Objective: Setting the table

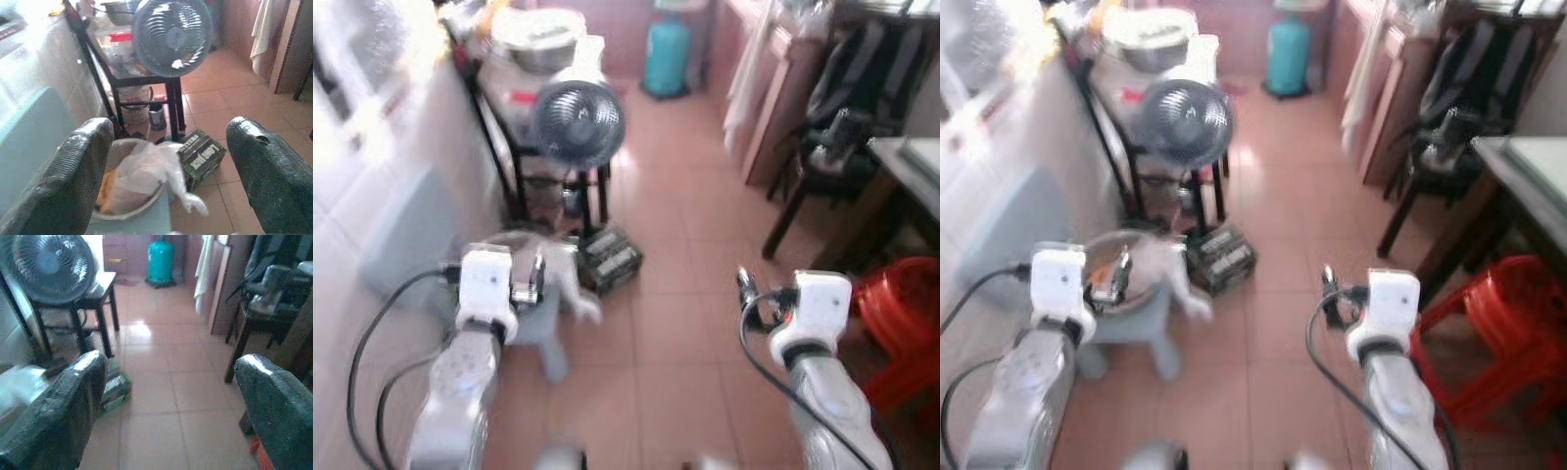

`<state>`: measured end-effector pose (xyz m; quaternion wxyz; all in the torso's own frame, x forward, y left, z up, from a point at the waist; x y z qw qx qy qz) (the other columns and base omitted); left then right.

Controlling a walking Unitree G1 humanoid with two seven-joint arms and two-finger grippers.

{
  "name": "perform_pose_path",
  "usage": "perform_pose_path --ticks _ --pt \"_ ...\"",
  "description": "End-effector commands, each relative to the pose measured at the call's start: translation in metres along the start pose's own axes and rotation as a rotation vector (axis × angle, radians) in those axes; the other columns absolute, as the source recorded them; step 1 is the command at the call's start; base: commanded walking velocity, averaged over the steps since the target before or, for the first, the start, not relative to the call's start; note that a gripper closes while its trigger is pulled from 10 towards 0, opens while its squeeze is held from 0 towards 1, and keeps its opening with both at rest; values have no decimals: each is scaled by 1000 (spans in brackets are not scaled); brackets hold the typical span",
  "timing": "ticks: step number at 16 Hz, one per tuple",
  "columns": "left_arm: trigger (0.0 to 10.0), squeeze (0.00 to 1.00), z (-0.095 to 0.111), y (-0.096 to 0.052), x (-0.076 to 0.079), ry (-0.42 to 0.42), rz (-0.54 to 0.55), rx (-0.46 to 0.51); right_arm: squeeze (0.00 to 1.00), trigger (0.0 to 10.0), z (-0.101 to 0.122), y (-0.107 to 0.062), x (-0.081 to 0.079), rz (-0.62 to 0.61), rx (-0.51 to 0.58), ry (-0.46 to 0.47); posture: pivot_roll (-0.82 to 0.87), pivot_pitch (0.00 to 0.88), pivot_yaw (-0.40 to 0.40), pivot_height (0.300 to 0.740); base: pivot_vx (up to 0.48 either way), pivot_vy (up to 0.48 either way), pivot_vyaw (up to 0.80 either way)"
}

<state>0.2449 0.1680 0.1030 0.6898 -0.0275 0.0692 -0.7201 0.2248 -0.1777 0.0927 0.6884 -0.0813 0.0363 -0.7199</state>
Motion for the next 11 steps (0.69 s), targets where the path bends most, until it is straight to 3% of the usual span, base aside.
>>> perform_pose_path --ticks 1,7,11 --pt "10000 0 8 1 3 0 -20 39 0 10000 4 0 5 -19 16 -13 12 0 -5 740 0 0 0" --pt "10000 0 9 0 9 -83 -92 35 0 10000 4 2 5 -22 11 -12 13 0 -6 740 0 0 -748" --pt "10000 0 9 2 7 -99 -69 39 0 10000 3 3 6 -26 9 -12 12 0 -7 740 0 0 -800"
Point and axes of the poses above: a point about 5 cm out from each wrist's last joint towards the gripper, its own y axis pointing out of the wrist towards the gripper, its own z axis along the axis of the wrist's last joint, x = y × z, the point moved 1 cm from there along y, pointing out of the wrist towards the gripper, and after that the axes turned 5 degrees about -y, right-handed, at the moved point
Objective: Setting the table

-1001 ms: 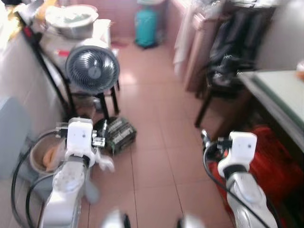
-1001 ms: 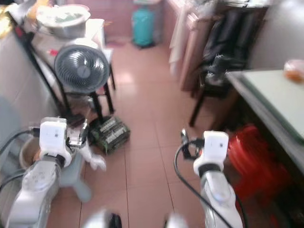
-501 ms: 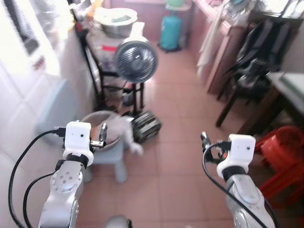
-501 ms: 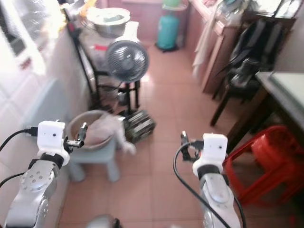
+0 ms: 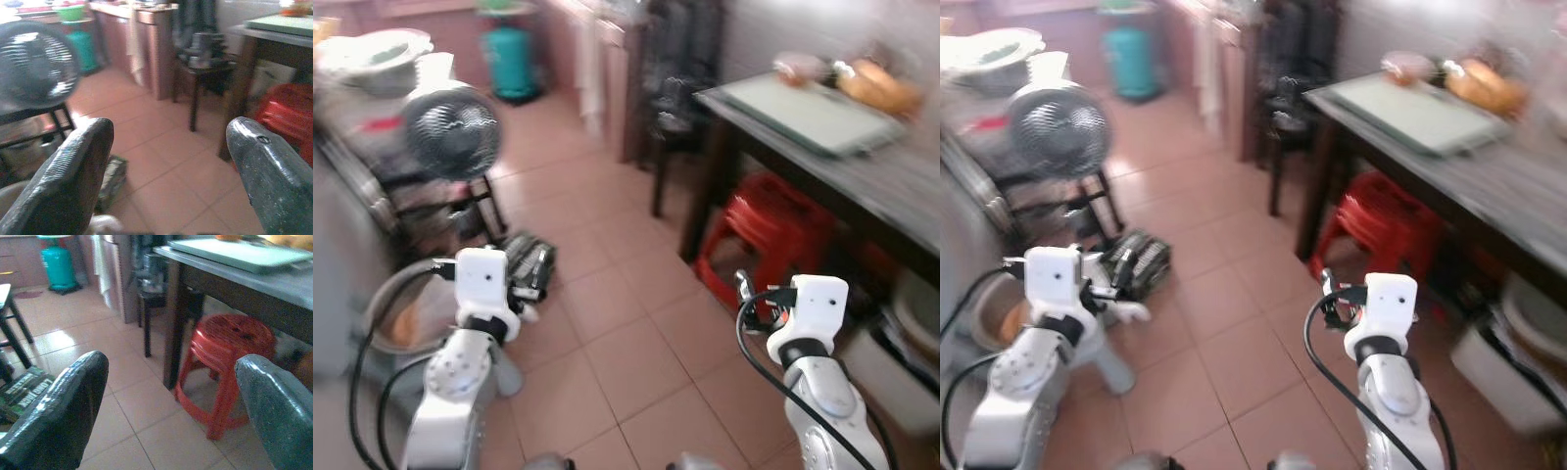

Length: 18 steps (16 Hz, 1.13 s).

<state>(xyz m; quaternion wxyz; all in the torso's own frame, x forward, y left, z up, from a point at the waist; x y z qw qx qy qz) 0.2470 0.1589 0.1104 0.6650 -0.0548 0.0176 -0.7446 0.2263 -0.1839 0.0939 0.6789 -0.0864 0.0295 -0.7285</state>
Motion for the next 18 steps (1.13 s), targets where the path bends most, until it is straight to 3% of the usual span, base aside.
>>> perform_pose_path --ticks 1,9,13,14,18 --pt "10000 0 3 1 -2 32 15 6 0 10000 2 2 0 0 6 3 13 0 -9 740 0 0 -800" --pt "10000 0 -12 1 5 0 12 -22 0 10000 -6 6 5 -21 -20 8 22 0 -18 740 0 0 -800" --pt "10000 0 2 7 7 -39 -13 56 0 10000 14 13 -6 -4 68 23 25 0 -13 740 0 0 -800" --pt "10000 0 5 5 2 -41 32 93 0 10000 15 11 -6 -16 75 21 24 0 -12 740 0 0 -800" --pt "10000 0 -1 1 4 -34 -19 45 0 10000 11 3 -8 -6 67 9 13 0 -3 740 0 0 -800"
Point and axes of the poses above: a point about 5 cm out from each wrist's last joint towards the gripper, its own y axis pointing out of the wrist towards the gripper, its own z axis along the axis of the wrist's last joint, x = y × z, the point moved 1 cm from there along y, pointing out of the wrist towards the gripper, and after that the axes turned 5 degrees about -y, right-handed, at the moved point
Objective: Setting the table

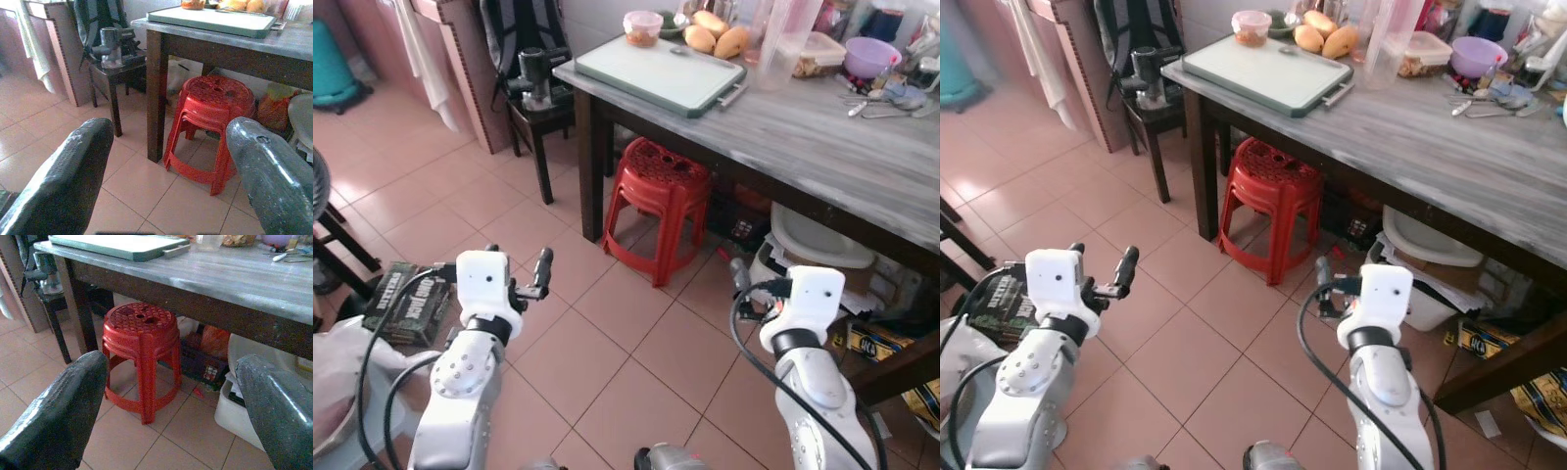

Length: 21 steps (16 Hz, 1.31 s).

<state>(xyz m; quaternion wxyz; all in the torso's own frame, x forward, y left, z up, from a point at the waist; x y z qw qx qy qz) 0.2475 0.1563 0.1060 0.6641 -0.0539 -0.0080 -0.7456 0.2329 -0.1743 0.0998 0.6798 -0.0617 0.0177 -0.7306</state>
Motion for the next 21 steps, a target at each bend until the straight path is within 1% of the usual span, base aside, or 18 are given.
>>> perform_pose_path --ticks 1,3,4,10,13,15,18,19,20,21 --pt "10000 0 3 3 5 -21 -36 6 0 10000 3 -1 1 -3 14 -9 8 0 0 740 0 0 -800" --pt "10000 0 4 5 7 -27 -41 10 0 10000 5 1 1 2 21 -12 6 0 -1 740 0 0 -800" --pt "10000 0 4 6 8 -16 -49 12 0 10000 6 2 2 1 22 -13 7 0 -2 740 0 0 -800" --pt "10000 0 6 3 9 -17 -75 17 0 10000 4 1 2 5 16 -17 14 0 -1 740 0 0 -800" --pt "10000 0 6 5 9 -12 -78 16 0 10000 3 0 2 7 13 -17 12 0 -1 740 0 0 -800" --pt "10000 0 6 5 9 -10 -74 15 0 10000 3 0 2 9 12 -18 14 0 -2 740 0 0 -800" --pt "10000 0 5 4 7 -10 -35 16 0 10000 1 -1 1 13 6 -17 16 0 -4 740 0 0 -800" --pt "10000 0 5 6 8 -13 -28 12 0 10000 2 0 0 15 7 -15 16 18 -4 740 0 0 -800" --pt "10000 0 5 6 9 -15 -32 17 0 10000 4 1 -1 15 17 -13 16 6 -3 740 0 0 -800" --pt "10000 0 5 6 6 -18 -1 23 0 10000 7 1 2 6 27 -11 11 6 -1 740 0 0 -513"
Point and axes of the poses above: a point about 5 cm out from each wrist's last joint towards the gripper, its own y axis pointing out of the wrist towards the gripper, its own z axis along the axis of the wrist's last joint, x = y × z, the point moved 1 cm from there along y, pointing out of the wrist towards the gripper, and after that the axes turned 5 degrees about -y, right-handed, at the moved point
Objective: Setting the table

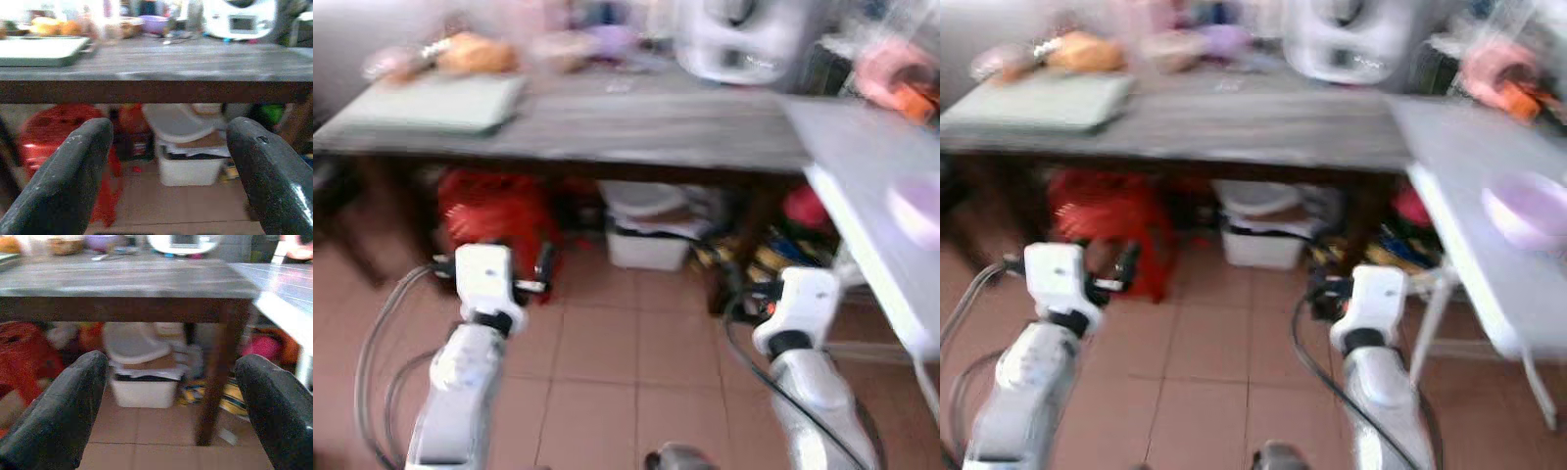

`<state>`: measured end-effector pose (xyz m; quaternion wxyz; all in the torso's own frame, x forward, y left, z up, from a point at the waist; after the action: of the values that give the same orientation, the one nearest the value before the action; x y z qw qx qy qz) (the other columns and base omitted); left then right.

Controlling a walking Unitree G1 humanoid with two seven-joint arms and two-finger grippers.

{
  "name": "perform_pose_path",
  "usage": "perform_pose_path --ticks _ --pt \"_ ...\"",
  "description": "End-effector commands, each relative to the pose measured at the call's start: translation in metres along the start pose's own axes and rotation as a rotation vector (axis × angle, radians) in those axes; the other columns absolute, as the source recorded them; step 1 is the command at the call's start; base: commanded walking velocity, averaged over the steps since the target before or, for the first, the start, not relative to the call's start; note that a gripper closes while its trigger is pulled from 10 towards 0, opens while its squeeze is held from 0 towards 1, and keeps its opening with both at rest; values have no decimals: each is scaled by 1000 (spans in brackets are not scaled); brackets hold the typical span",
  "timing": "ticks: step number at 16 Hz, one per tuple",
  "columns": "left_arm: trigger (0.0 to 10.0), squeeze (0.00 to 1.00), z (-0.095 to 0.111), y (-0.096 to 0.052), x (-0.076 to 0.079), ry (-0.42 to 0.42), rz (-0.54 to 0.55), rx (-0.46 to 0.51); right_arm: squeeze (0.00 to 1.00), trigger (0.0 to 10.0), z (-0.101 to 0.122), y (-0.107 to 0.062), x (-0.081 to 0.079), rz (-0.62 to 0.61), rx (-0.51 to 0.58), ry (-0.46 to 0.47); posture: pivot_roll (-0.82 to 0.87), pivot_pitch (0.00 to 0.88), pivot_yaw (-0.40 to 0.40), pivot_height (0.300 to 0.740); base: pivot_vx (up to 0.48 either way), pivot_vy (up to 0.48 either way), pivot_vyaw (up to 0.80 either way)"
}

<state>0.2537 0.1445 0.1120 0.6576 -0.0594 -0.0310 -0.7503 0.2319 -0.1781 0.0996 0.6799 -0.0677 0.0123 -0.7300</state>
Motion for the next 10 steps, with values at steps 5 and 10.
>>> perform_pose_path --ticks 5,10 --pt "10000 0 -1 -1 -3 43 2 -7 0 10000 8 0 1 11 40 -12 8 5 -2 740 0 0 0" --pt "10000 0 3 -3 2 47 -72 7 0 10000 6 0 1 9 31 -6 8 5 2 740 0 0 -383"
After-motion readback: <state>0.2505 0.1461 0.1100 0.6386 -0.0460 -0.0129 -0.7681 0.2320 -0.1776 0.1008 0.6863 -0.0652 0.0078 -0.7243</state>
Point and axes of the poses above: a point about 5 cm out from each wrist's last joint towards the gripper, its own y axis pointing out of the wrist towards the gripper, its own z axis along the axis of the wrist's last joint, x = y × z, the point moved 1 cm from there along y, pointing out of the wrist towards the gripper, and after that the axes turned 5 degrees about -y, right-handed, at the moved point
